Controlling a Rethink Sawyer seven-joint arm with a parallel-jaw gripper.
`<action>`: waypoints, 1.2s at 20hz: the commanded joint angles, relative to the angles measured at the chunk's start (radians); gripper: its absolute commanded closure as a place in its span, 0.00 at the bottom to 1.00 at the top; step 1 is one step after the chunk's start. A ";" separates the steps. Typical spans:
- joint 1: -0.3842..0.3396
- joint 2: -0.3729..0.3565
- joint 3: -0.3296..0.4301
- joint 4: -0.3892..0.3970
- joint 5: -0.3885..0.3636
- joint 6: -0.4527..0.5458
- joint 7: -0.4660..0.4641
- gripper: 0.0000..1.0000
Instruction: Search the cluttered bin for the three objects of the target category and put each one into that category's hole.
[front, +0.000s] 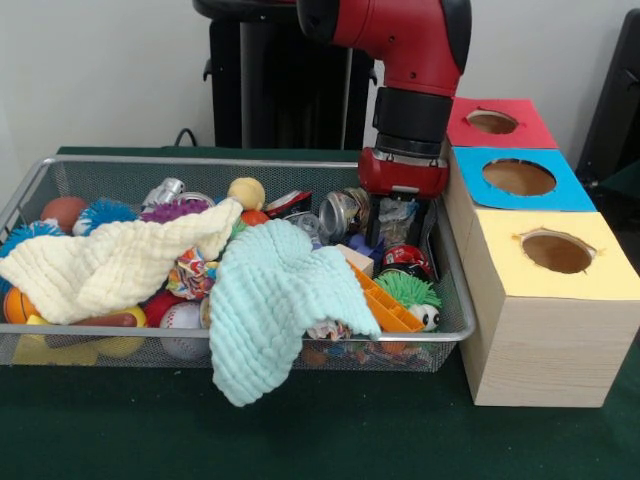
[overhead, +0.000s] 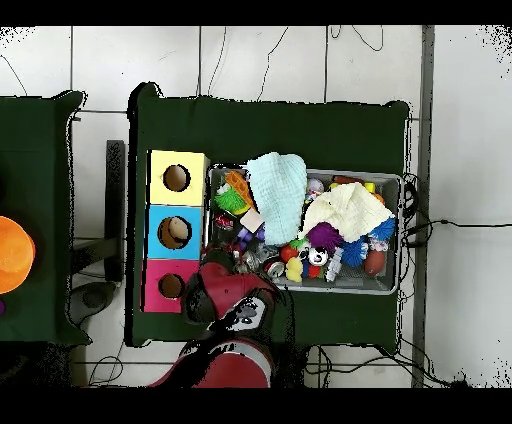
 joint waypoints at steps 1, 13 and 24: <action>-0.027 0.161 0.096 -0.127 0.013 0.100 0.096 0.00; -0.018 0.159 0.086 -0.132 0.013 0.116 0.103 1.00; -0.015 0.089 0.081 -0.097 0.011 0.186 0.093 1.00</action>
